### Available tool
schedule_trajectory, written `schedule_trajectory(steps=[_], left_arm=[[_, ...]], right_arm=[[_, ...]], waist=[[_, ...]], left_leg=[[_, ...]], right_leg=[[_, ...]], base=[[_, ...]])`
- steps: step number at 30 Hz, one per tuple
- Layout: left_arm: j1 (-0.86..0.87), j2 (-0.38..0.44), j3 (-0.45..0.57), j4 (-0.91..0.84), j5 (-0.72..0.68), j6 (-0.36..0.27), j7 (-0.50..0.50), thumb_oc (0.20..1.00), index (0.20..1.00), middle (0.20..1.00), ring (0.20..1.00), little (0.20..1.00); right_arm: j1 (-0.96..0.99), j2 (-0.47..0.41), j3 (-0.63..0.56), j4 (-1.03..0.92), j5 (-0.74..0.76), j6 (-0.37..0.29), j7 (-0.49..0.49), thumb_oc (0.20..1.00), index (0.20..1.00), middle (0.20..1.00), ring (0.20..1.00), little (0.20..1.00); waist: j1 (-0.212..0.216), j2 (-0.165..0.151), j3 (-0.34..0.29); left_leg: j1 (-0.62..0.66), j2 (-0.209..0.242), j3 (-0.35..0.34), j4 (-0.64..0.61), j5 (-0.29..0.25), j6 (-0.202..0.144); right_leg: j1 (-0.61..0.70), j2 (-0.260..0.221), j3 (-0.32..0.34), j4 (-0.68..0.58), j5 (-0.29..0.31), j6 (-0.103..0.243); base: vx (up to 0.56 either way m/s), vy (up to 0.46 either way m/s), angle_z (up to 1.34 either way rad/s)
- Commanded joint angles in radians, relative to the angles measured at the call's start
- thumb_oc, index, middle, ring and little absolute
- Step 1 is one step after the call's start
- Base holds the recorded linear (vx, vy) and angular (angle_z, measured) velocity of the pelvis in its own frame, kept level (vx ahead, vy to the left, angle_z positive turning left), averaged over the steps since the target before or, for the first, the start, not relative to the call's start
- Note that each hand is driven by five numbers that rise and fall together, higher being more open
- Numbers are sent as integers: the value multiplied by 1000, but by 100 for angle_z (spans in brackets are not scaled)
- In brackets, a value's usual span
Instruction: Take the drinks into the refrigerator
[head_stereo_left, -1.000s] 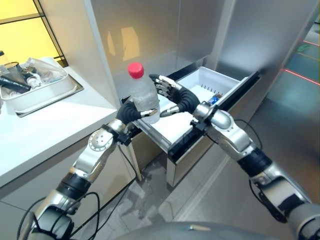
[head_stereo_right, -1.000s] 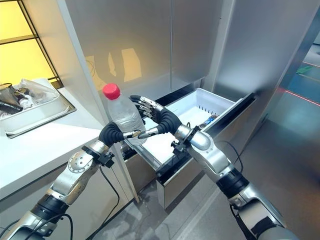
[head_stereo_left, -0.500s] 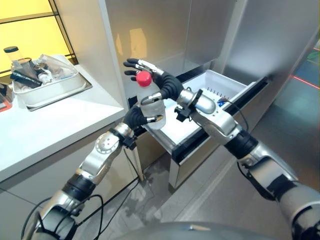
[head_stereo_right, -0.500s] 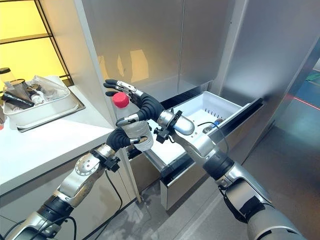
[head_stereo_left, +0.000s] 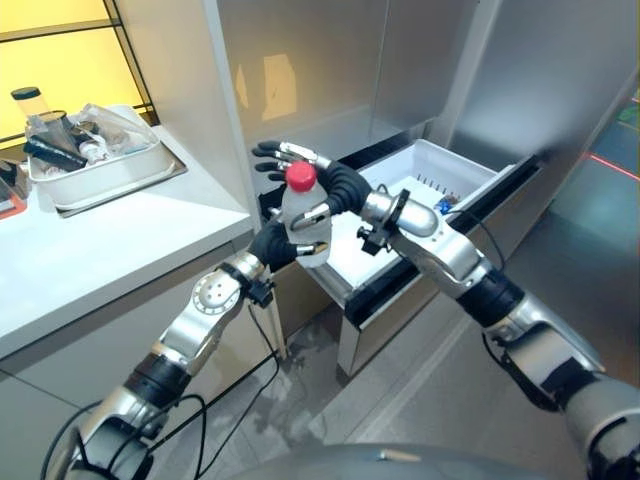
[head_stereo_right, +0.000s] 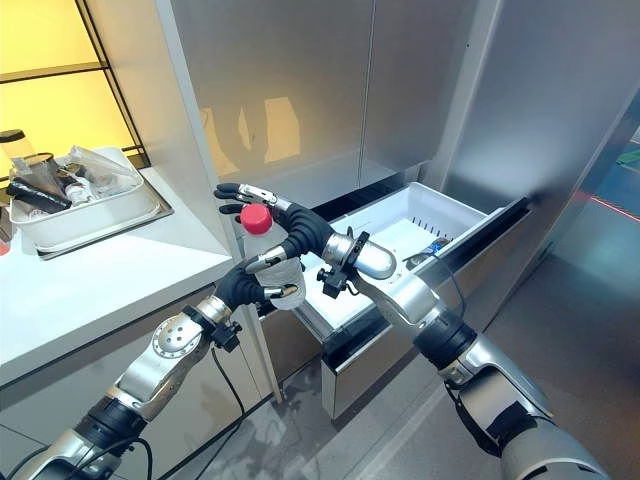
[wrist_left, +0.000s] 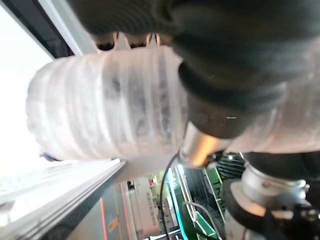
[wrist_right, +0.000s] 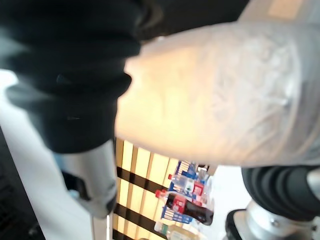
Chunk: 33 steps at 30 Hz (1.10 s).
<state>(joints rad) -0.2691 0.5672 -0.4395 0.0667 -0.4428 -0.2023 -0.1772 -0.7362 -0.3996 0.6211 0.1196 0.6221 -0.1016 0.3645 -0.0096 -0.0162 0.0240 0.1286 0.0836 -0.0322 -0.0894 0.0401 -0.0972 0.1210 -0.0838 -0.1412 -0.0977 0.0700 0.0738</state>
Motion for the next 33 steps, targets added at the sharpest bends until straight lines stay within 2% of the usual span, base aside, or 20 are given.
schedule_trajectory(steps=[1, 18, 32, 33], left_arm=[[-255, -53, 94, 0, -23, -90, 53, 200, 200, 200, 200, 200], [-236, -73, 124, 0, -17, -98, 66, 200, 200, 200, 200, 200], [-257, -100, 86, 19, -9, -95, 72, 200, 200, 200, 200, 200], [-259, -103, 83, 23, -8, -96, 72, 200, 200, 200, 200, 200]], right_arm=[[9, 69, 76, -93, 27, -3, 89, 1000, 1000, 1000, 1000, 1000], [107, 58, 67, -133, -28, -9, 111, 1000, 1000, 1000, 1000, 1000], [49, 119, 128, -119, -27, -6, 118, 1000, 1000, 1000, 1000, 1000], [37, 120, 134, -128, -32, -7, 121, 818, 818, 818, 818, 818]], waist=[[-6, -27, 36], [-14, -27, 41], [-12, -23, 48], [-12, -24, 48]], left_leg=[[60, -94, -12, 30, -127, 106], [60, -92, -11, 28, -123, 105], [54, -92, -8, 23, -115, 105], [54, -91, -9, 22, -115, 105]], right_leg=[[74, 25, -31, 27, -108, -16], [70, 28, -35, 29, -107, -16], [64, 27, -31, 25, -101, -15], [63, 27, -31, 24, -100, -15]], base=[[0, 0, 0], [0, 0, 0], [0, 0, 0], [0, 0, 0]])
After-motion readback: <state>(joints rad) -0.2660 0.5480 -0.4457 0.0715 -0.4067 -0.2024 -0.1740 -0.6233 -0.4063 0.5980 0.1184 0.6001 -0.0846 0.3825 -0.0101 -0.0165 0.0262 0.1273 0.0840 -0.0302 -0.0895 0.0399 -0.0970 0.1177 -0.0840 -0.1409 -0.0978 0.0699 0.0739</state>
